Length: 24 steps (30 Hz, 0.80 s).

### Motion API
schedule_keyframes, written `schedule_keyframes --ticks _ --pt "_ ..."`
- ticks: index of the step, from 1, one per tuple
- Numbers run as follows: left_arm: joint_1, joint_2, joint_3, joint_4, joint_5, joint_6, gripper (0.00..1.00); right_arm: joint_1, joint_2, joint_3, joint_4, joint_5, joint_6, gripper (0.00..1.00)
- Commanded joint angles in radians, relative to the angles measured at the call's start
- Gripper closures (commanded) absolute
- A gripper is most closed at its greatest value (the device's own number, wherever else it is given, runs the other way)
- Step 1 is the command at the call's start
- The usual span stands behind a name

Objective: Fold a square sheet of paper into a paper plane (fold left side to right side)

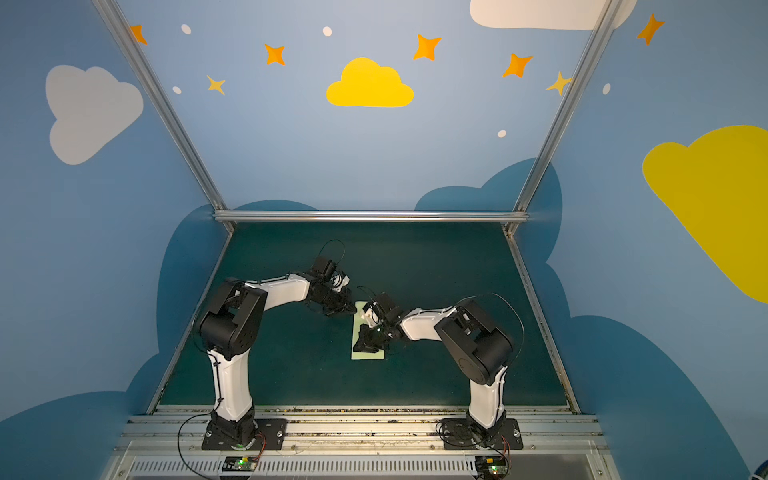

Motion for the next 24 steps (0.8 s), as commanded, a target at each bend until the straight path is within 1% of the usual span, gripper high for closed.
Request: schedule_keyframes --ticks 1,10,13,17,18,21,22,24 --pt "0.030 0.063 0.045 -0.071 -0.086 0.044 0.96 0.007 0.041 -0.038 -0.061 0.048 -0.003 1.00" --pt "0.069 0.166 0.248 -0.185 -0.080 0.096 0.96 0.006 0.027 -0.032 -0.084 0.058 -0.005 1.00" --pt "0.070 0.143 0.280 -0.210 -0.078 0.107 0.96 0.004 0.005 -0.026 -0.092 0.060 -0.012 1.00" --pt "0.064 0.050 0.228 -0.171 -0.047 0.081 0.96 -0.001 -0.064 -0.005 -0.123 0.067 -0.019 1.00" --pt "0.061 0.020 0.208 -0.160 -0.044 0.071 0.94 0.000 -0.089 0.000 -0.135 0.072 -0.017 1.00" --pt "0.046 -0.062 0.150 -0.139 -0.035 0.043 0.83 -0.001 -0.170 0.003 -0.185 0.114 -0.002 0.99" --pt "0.042 -0.087 0.133 -0.134 -0.029 0.041 0.80 -0.002 -0.196 -0.003 -0.198 0.136 0.007 0.94" --pt "0.033 -0.139 0.090 -0.123 -0.024 0.030 0.69 -0.004 -0.258 -0.033 -0.222 0.184 0.038 0.79"
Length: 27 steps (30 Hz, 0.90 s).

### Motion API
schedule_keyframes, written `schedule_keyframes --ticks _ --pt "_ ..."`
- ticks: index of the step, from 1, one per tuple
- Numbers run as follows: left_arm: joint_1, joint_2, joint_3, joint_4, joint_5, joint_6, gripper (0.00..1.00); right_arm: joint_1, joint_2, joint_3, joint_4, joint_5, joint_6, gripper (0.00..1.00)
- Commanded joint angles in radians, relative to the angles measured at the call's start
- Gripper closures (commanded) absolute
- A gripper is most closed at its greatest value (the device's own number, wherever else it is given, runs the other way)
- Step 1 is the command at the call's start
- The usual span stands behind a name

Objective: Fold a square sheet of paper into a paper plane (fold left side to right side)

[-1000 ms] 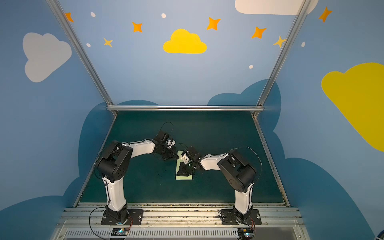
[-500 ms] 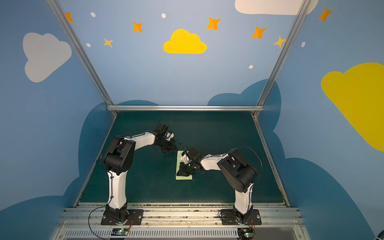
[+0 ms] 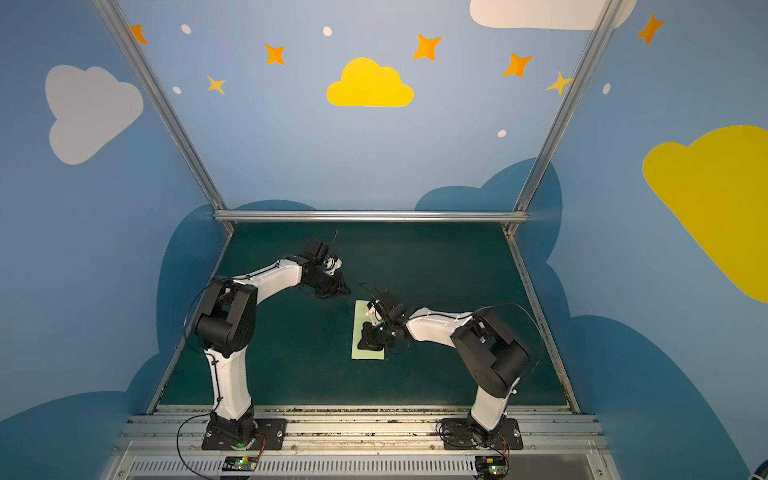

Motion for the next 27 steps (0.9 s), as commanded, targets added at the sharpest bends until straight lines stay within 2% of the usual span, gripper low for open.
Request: schedule_keyframes --ticks 1,2,5,8,11,16,27 --pt "-0.017 -0.096 -0.054 0.014 0.023 -0.009 0.65 -0.006 -0.115 -0.050 -0.076 0.105 0.048 0.72" --pt "-0.022 -0.117 -0.077 0.014 0.027 -0.006 0.61 -0.007 -0.154 -0.075 -0.076 0.133 0.072 0.65" --pt "-0.040 -0.149 -0.111 -0.004 0.039 0.010 0.50 -0.014 -0.245 -0.168 -0.034 0.183 0.146 0.53" --pt "-0.059 -0.138 -0.103 -0.025 0.058 0.032 0.48 -0.014 -0.296 -0.228 -0.018 0.211 0.187 0.47" --pt "-0.075 -0.110 -0.080 -0.052 0.069 0.053 0.48 -0.014 -0.324 -0.294 0.010 0.217 0.213 0.45" --pt "-0.090 -0.067 -0.063 -0.049 0.068 0.066 0.55 -0.014 -0.339 -0.323 0.021 0.215 0.218 0.44" --pt "-0.109 0.031 0.002 0.009 0.039 0.013 0.61 -0.017 -0.293 -0.344 0.069 0.145 0.209 0.43"
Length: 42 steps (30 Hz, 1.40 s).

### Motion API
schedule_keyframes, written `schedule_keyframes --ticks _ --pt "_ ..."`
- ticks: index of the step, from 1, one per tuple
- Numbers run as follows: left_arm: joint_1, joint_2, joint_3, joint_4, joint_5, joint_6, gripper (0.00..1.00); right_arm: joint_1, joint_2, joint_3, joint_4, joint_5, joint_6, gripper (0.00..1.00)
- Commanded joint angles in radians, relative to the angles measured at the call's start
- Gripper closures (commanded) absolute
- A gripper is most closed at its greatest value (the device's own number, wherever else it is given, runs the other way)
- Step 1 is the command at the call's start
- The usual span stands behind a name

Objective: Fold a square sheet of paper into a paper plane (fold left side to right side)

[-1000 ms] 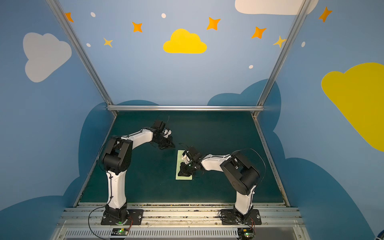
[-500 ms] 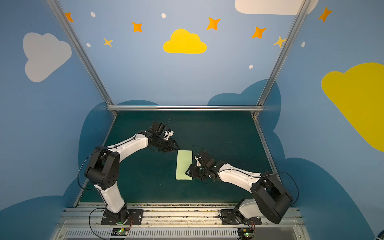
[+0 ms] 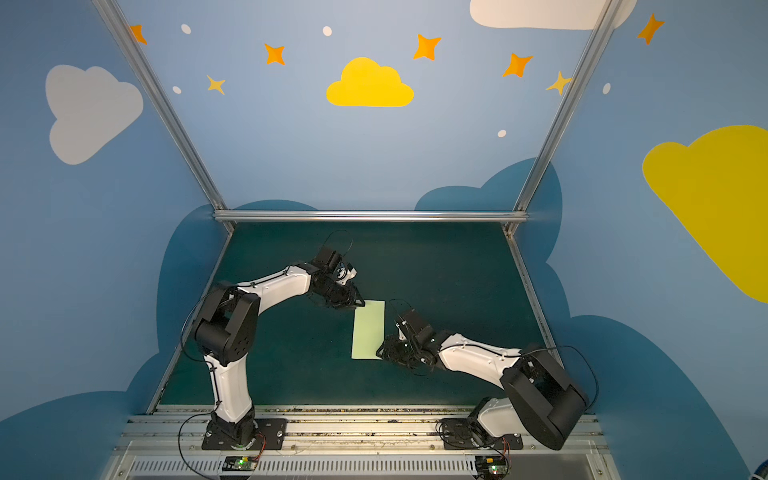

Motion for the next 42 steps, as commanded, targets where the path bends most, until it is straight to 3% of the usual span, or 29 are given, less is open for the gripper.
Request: schedule_keyframes --ticks 1,11,23,36,42 --pt "-0.008 0.034 0.032 0.026 -0.022 -0.028 0.61 -0.005 0.019 -0.015 0.023 -0.039 -0.004 0.43" --pt "-0.010 0.114 0.058 0.032 -0.060 -0.033 0.61 -0.008 0.056 -0.038 0.092 -0.092 -0.014 0.49" --pt "-0.009 0.109 -0.008 0.071 -0.075 -0.042 0.61 -0.021 0.122 -0.020 0.157 -0.117 -0.002 0.57" --pt "-0.007 0.101 -0.036 0.090 -0.069 -0.039 0.63 -0.050 0.114 -0.006 0.142 -0.132 -0.008 0.78" --pt "-0.005 0.093 -0.042 0.090 -0.066 -0.036 0.63 -0.063 0.115 -0.001 0.149 -0.144 -0.008 0.93"
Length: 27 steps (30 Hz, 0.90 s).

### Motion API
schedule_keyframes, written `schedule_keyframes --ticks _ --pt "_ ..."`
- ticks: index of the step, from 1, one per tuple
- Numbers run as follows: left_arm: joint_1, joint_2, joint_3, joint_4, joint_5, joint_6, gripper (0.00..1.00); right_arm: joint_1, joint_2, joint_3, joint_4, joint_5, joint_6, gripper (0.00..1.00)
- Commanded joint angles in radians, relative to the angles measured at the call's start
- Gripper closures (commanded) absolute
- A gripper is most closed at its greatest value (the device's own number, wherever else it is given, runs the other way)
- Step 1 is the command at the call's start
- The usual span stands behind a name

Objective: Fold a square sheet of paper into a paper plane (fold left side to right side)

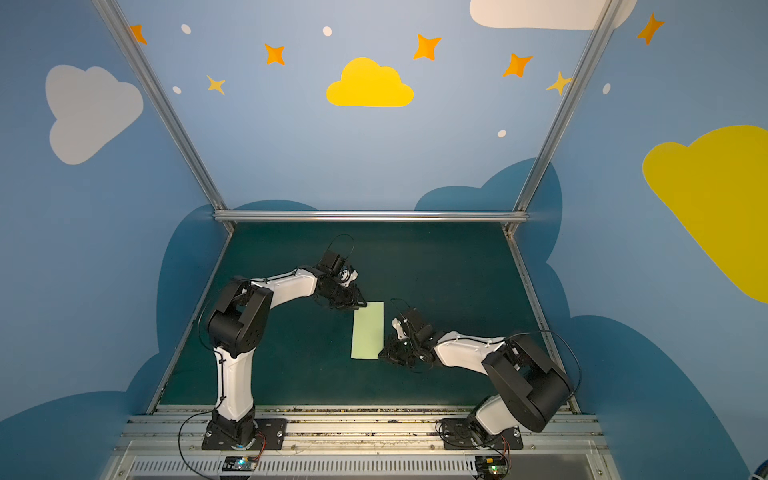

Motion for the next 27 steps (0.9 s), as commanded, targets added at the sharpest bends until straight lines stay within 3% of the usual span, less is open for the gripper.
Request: schedule_keyframes --ticks 1,3,13,27 --pt "-0.002 0.003 -0.031 -0.025 -0.026 0.006 0.63 -0.011 0.008 0.025 -0.003 -0.011 -0.004 0.96" --pt "-0.002 0.000 -0.034 -0.026 -0.024 0.007 0.63 -0.013 0.008 0.027 -0.003 -0.016 -0.004 1.00" --pt "-0.002 -0.014 -0.048 -0.023 -0.015 0.011 0.65 -0.019 0.012 0.072 -0.009 -0.045 -0.015 1.00" --pt "-0.002 -0.009 -0.053 -0.034 -0.010 0.020 0.66 -0.021 0.211 0.257 0.007 -0.101 -0.053 1.00"
